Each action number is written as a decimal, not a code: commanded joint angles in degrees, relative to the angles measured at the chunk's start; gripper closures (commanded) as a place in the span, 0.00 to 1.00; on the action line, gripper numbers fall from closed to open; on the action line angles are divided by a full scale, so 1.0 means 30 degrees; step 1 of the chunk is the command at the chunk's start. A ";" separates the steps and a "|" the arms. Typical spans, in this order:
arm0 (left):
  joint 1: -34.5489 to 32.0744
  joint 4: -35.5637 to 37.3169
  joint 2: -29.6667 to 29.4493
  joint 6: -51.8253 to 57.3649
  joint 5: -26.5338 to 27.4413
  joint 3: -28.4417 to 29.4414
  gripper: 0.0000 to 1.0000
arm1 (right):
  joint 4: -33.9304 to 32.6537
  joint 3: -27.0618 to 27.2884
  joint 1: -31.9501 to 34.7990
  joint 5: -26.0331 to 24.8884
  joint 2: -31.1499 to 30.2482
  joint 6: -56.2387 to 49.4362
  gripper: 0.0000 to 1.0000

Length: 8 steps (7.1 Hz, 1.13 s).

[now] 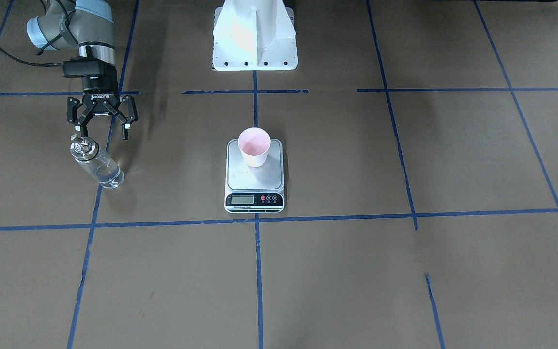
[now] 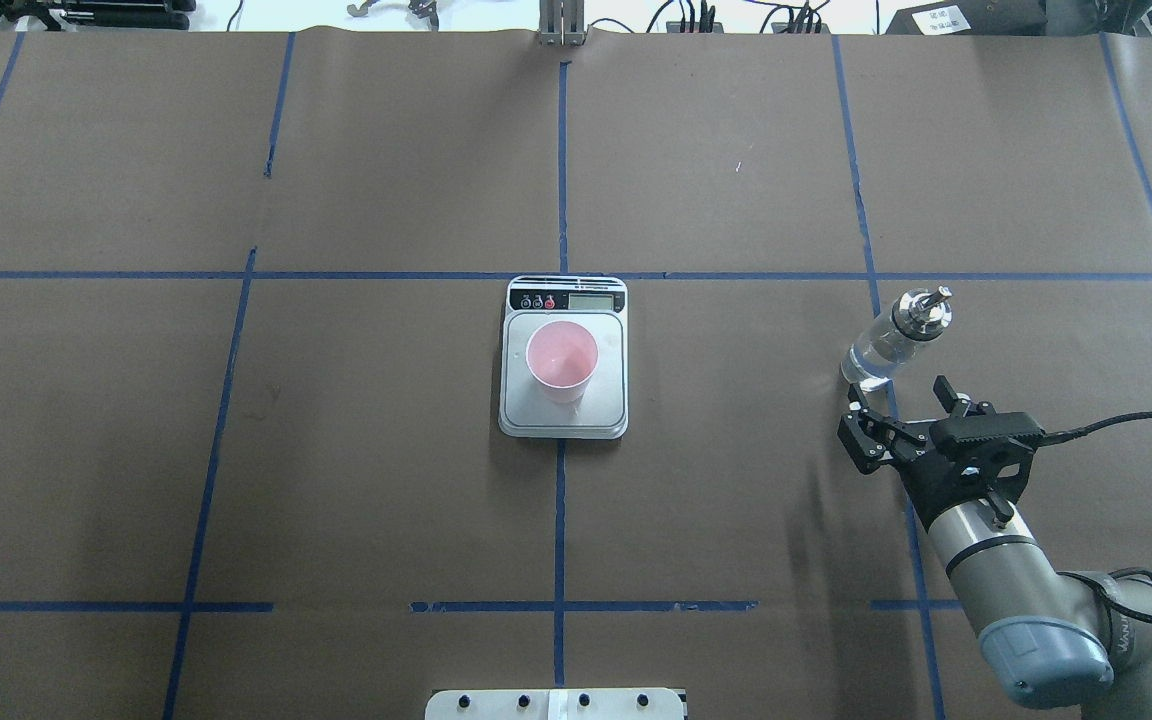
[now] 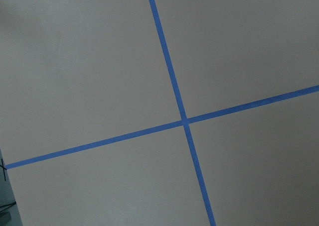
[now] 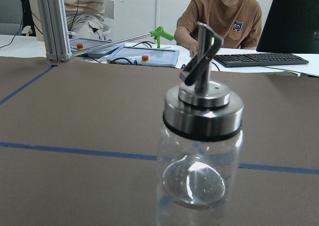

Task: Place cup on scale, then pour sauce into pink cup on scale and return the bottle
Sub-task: 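Close the right gripper around the glass sauce bottle body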

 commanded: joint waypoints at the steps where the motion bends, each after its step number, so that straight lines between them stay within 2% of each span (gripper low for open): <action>1: 0.0072 0.0000 -0.0010 -0.0009 0.0012 -0.0011 0.00 | 0.0016 -0.0703 0.0035 -0.1089 0.0129 -0.0030 0.00; 4: 0.0246 0.0000 -0.0010 -0.0038 0.0012 0.0018 0.00 | 0.0045 -0.0998 0.0006 -0.1826 0.0247 0.0232 0.00; 6: 0.0276 0.0000 -0.0010 -0.0038 0.0012 0.0048 0.00 | 0.2899 -0.2893 0.0122 -0.1826 0.0247 -0.0145 0.00; 8: 0.0335 0.0000 -0.0010 -0.0038 0.0012 0.0048 0.00 | 0.3473 -0.3313 0.0182 -0.2030 0.0887 -0.0792 0.00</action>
